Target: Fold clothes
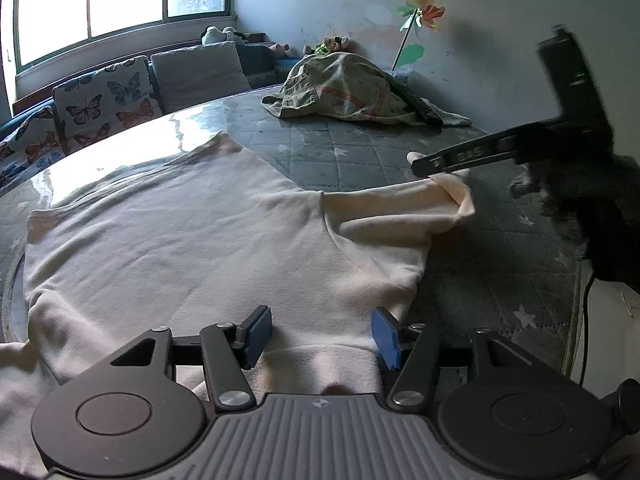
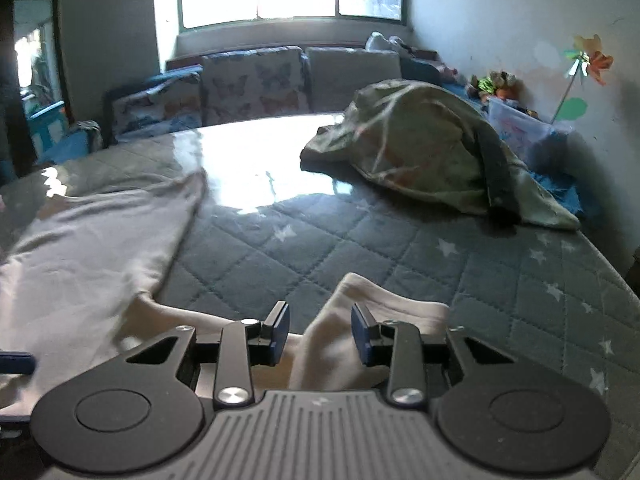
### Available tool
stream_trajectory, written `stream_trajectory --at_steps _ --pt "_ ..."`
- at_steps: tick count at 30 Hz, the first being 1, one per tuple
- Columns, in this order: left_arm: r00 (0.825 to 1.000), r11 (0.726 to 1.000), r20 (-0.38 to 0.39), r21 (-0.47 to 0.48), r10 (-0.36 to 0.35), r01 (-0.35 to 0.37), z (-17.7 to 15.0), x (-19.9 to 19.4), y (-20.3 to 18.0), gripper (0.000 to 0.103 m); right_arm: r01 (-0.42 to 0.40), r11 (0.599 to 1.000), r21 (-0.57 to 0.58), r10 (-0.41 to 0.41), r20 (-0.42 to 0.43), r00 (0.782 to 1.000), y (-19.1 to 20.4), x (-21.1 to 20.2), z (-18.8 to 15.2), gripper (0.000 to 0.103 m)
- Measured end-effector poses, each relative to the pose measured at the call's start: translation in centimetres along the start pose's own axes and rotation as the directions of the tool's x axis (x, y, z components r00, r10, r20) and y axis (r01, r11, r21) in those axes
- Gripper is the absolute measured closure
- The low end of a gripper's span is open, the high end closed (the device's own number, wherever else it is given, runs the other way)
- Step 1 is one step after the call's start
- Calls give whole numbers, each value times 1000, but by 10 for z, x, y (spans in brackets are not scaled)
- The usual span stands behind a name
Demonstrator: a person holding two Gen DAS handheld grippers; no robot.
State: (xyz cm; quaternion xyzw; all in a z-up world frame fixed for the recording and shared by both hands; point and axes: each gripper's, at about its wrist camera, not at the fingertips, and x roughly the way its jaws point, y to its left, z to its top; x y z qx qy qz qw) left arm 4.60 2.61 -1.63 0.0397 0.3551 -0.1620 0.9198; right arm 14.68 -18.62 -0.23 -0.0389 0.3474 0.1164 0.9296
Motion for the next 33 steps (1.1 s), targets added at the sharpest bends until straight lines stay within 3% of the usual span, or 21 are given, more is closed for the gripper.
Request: stream_trajectory --at_steps 5,11,14,18,22,28,33 --pt "1000 1000 3 -1 -3 3 -1 0 0 43 24 1000 -14 -24 -9 1000 -3 6 -3 100" --pt "1000 1000 3 -3 -3 3 -1 0 1 43 66 996 54 -74 174 982 -23 -39 2 101" --pt "1000 1000 4 -2 -6 6 -1 -1 0 41 87 987 137 -115 217 969 -43 -66 -6 101" --pt "1000 1000 4 5 -8 8 -1 0 0 40 169 967 191 -196 134 971 -65 -68 -26 97" --pt "1000 1000 1 6 -6 6 0 1 -1 40 179 966 184 -202 114 973 -69 -68 -31 95" --pt "1000 1000 -1 5 -4 4 0 1 -1 40 27 990 135 -31 26 999 -57 -36 -19 93" --pt "1000 1000 -2 7 -9 9 0 0 -1 39 43 992 122 -40 -27 999 -57 -3 -14 93"
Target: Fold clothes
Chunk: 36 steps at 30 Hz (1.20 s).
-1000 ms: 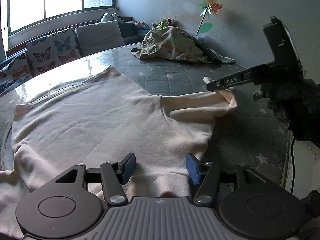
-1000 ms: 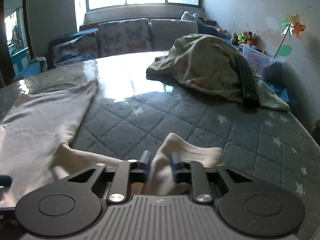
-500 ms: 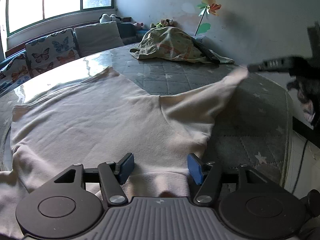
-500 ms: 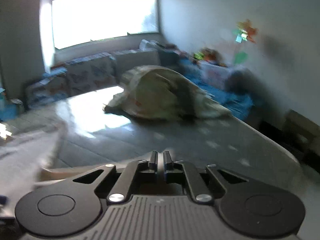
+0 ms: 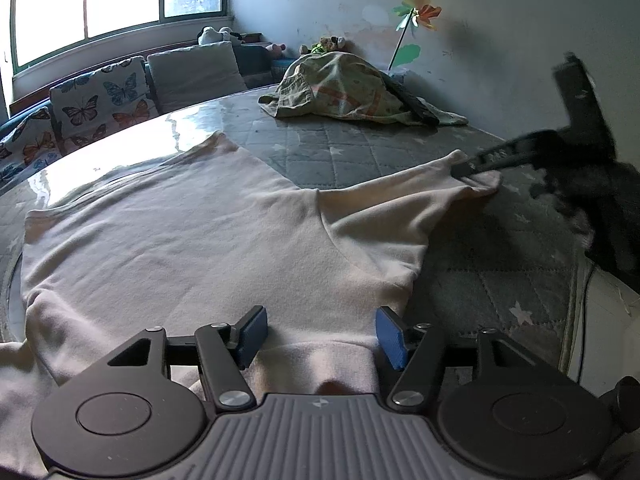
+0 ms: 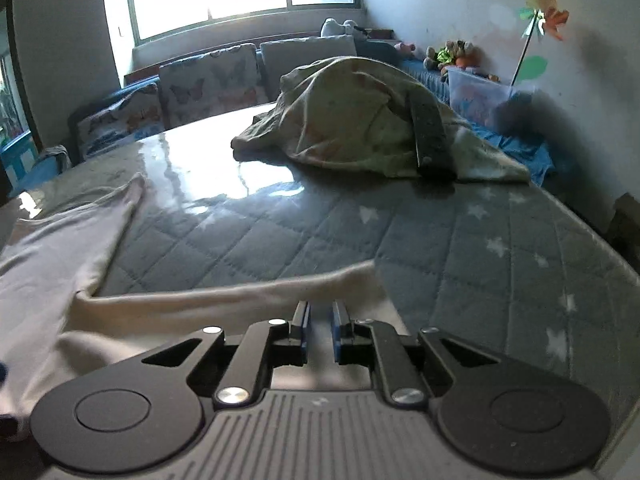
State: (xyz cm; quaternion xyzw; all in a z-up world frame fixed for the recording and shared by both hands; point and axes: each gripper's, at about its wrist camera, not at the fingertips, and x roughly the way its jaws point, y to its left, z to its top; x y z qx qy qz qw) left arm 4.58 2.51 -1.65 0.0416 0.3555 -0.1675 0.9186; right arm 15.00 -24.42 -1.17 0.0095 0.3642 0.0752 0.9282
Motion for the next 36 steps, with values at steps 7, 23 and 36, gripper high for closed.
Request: stream_trajectory --at_steps 7,23,36 --pt "1000 1000 2 -3 -7 7 -2 0 1 37 25 999 -27 -25 3 1000 -2 39 32 91" --pt "1000 999 7 -32 3 -3 -3 -6 2 35 29 998 -63 -28 17 999 2 51 50 73" --pt "942 920 41 -235 333 -315 -19 -69 87 33 -117 977 -179 115 -18 993 57 20 19 47"
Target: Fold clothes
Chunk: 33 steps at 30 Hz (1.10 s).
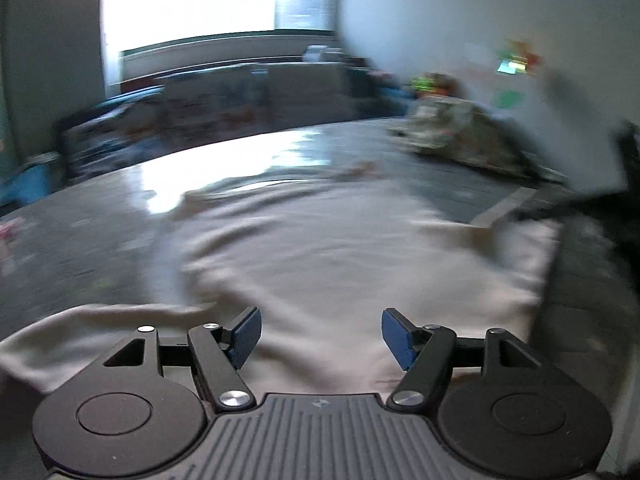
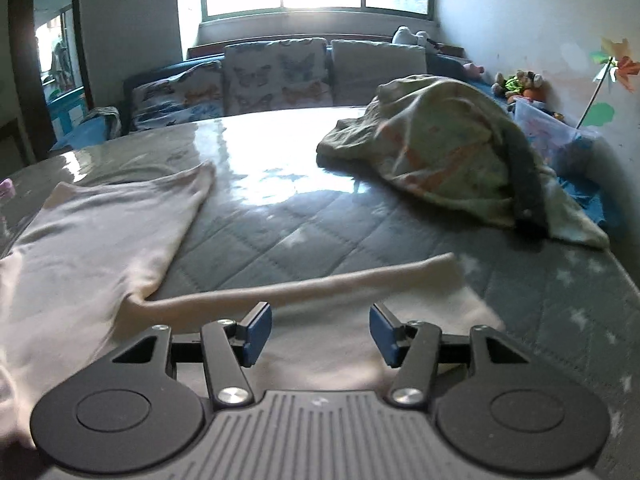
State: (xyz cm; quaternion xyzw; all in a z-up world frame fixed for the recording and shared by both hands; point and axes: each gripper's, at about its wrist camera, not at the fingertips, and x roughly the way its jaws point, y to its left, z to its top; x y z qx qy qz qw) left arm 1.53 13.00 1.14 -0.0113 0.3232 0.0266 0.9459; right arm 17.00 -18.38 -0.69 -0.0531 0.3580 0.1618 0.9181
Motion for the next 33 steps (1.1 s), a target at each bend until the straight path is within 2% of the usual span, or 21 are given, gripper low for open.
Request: stream_trajectory --at_steps 2,5,8,10,12,13,15,19,22,23,25,27,30,31,33 --pt "994 993 0 -56 108 -108 -1 -2 26 33 -8 1000 4 8 -10 1000 4 1 -4 47" --pt "967 952 -23 -167 255 -255 -2 -6 67 33 -2 1000 1 2 -12 1000 7 3 -7 44" --pt "920 878 -61 -280 386 -387 -5 -10 106 33 1 1000 -1 -1 -17 1000 11 5 -5 41" --pt "894 830 -88 -341 439 -441 -11 -14 129 33 3 1000 -4 -3 -18 1000 12 5 -6 40" --pt "877 785 -118 -404 465 -471 -16 -17 148 33 6 1000 -5 -6 -18 1000 12 5 -7 39" --pt "874 765 -132 -434 468 -476 -18 -18 157 33 6 1000 -6 -6 -18 1000 13 5 -7 39" --pt "878 737 -153 -489 454 -467 -23 -18 173 35 7 1000 -5 -7 -17 1000 13 5 -8 38" --pt "889 705 -162 -555 429 -441 -28 -17 192 38 10 1000 -7 -10 -15 1000 14 5 -8 37" --pt "902 693 -162 -591 399 -413 -29 -14 200 49 11 1000 -8 -11 -14 1000 14 6 -8 35" --pt "904 691 -162 -596 396 -409 -29 -13 202 56 11 1000 -9 -12 -14 1000 15 6 -8 35" --pt "909 691 -156 -604 387 -398 -29 -10 204 63 12 1000 -10 -12 -14 1000 15 6 -8 34" --pt "918 700 -133 -608 375 -374 -28 -8 207 90 12 1000 -11 -12 -14 1000 15 6 -8 34" --pt "930 726 -71 -605 360 -327 -24 -12 207 98 12 1000 -9 -12 -14 1000 15 6 -8 34" --pt "934 744 -25 -597 356 -300 -21 -17 205 98 13 1000 -9 -13 -15 1000 15 6 -8 34" --pt "938 794 113 -571 327 -208 -17 -35 199 98 13 1000 -8 -13 -15 1000 15 7 -8 33"
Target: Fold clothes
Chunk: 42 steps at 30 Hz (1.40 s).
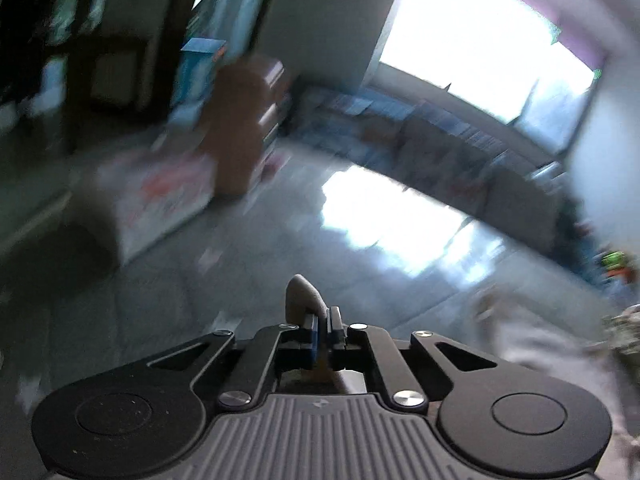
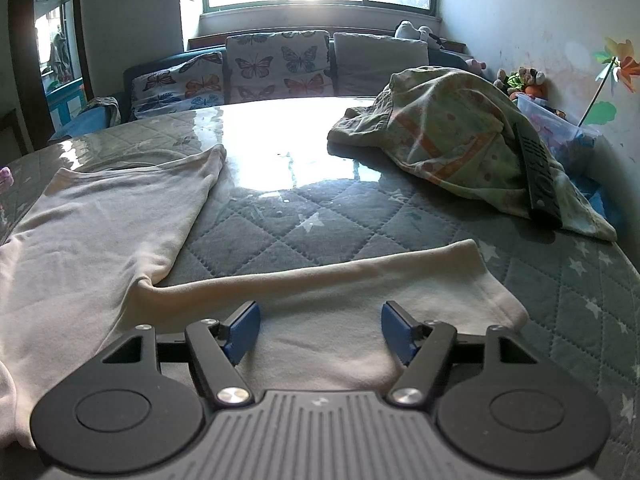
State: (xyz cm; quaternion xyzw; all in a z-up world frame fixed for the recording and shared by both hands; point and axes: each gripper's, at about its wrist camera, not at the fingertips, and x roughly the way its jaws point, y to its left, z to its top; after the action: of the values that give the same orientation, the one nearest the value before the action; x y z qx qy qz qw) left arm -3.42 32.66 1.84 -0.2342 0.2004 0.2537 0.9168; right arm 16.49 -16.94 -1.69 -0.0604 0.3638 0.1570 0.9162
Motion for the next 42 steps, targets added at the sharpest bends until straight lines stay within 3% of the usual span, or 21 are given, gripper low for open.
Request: stream_trajectory --at_steps 2,5,8,12,17,22,26,29,37,39,42 --pt "999 999 36 33 -32 31 2 -10 -2 98 0 1000 -2 0 -1 1000 0 0 0 33" --pt "997 991 -16 112 78 -76 0 -2 -3 94 -1 1000 -5 1 -1 1000 0 1 1 31" --pt "980 976 -79 139 182 -170 -7 11 5 91 -1 1000 -3 1 -1 1000 0 1 1 31" --pt "969 965 -73 136 236 -224 -9 11 7 77 -3 1000 -2 3 -1 1000 0 1 1 31" --pt "981 970 -95 195 166 -145 -11 14 -16 74 -1 1000 -2 1 -1 1000 0 1 1 30" --pt "978 962 -139 247 156 -118 -20 36 -31 72 3 1000 4 -3 4 1000 0 2 1 30" --pt "961 932 -104 291 257 -217 -27 43 -27 71 8 1000 6 -8 4 1000 -2 4 2 30" --pt "950 933 -117 254 290 -253 -24 38 -18 72 12 1000 8 -12 7 1000 -4 5 2 29" --pt "908 885 -96 286 408 -368 -27 23 -9 70 23 1000 19 -23 17 1000 -9 4 1 28" --pt "914 895 -114 278 390 -348 -24 21 -11 70 9 1000 6 -9 17 1000 -7 1 2 29" --pt "936 912 -112 289 334 -291 -20 14 -25 72 -27 999 -33 29 35 999 3 -11 3 29"
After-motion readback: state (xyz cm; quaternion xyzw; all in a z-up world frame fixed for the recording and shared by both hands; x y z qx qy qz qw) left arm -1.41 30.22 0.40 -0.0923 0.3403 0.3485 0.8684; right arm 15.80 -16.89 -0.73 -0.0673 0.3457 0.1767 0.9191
